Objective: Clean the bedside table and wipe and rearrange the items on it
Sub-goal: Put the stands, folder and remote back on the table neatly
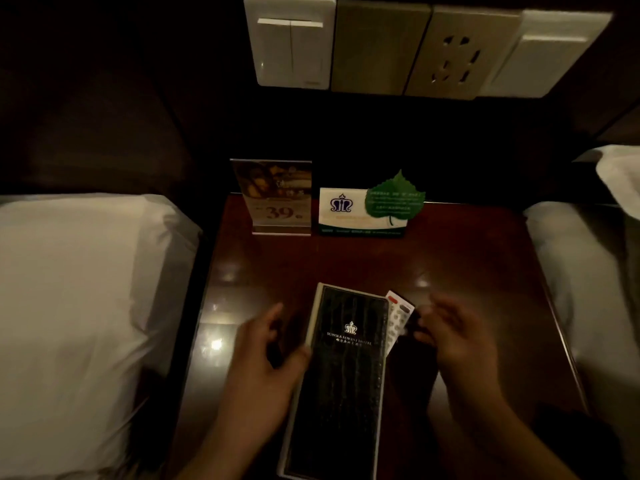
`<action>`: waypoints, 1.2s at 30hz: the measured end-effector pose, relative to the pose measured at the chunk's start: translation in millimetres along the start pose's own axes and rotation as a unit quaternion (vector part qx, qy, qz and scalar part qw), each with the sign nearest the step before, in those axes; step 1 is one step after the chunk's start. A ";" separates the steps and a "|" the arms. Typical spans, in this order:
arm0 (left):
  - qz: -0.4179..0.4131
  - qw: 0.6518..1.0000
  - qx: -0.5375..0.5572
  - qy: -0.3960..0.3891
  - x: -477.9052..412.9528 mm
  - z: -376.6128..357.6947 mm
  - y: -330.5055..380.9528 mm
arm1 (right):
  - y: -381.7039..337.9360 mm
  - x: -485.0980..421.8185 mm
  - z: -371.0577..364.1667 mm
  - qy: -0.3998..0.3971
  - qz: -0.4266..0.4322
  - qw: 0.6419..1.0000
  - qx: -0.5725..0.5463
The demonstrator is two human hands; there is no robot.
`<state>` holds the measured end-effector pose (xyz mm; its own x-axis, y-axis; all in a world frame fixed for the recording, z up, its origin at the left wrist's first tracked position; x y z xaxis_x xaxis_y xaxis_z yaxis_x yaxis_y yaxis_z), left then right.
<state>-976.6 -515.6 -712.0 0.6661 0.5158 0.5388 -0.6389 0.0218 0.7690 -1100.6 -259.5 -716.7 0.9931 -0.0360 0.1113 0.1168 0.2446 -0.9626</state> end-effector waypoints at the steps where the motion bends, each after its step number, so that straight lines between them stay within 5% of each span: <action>1: -0.014 0.999 -0.044 -0.012 18.3 -9.9 1.1 | 3.9 11.9 4.0 0.004 -0.015 1.000 -0.005; 7: 0.011 0.944 -0.330 -0.016 71.9 -62.2 -11.7 | 33.2 78.4 -4.3 -0.081 -0.129 0.988 0.003; 10: 0.023 0.908 -0.419 0.004 82.2 -67.9 -8.3 | 31.7 110.6 -26.3 -0.150 -0.080 0.982 0.080; 13: 0.028 0.895 -0.443 0.040 79.4 -56.9 -16.7 | 20.0 119.5 -42.8 -0.168 -0.048 0.981 0.086; 22: 0.050 0.929 -0.345 0.126 75.3 -6.7 -32.6 | -1.0 131.4 -104.8 -0.320 0.021 0.940 0.118; 25: 0.063 0.931 -0.348 0.090 73.1 -6.9 -40.2 | 7.0 121.0 -104.5 -0.305 -0.019 0.947 0.095; 30: 0.085 0.907 -0.401 0.094 69.5 -1.6 -51.5 | 8.8 63.9 -88.7 -0.140 -0.082 0.987 -0.016; 36: 0.075 0.919 -0.375 0.101 71.1 1.2 -51.5 | -1.9 27.6 -116.6 -0.181 -0.044 0.981 -0.044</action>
<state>-895.8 -481.1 -712.8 0.5129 0.7078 0.4858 -0.8533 0.4821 0.1985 -1074.2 -373.9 -740.7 0.9184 0.2975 0.2607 0.2178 0.1700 -0.9611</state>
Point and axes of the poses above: each hand's wrist, its own x-axis away from the middle knuckle, its own z-axis out of the back of the hand, y = z × x, the point moved 7 cm from there along -x, towards the middle knuckle, and after that the axes turned 14 degrees about z, right-handed, at the moved point
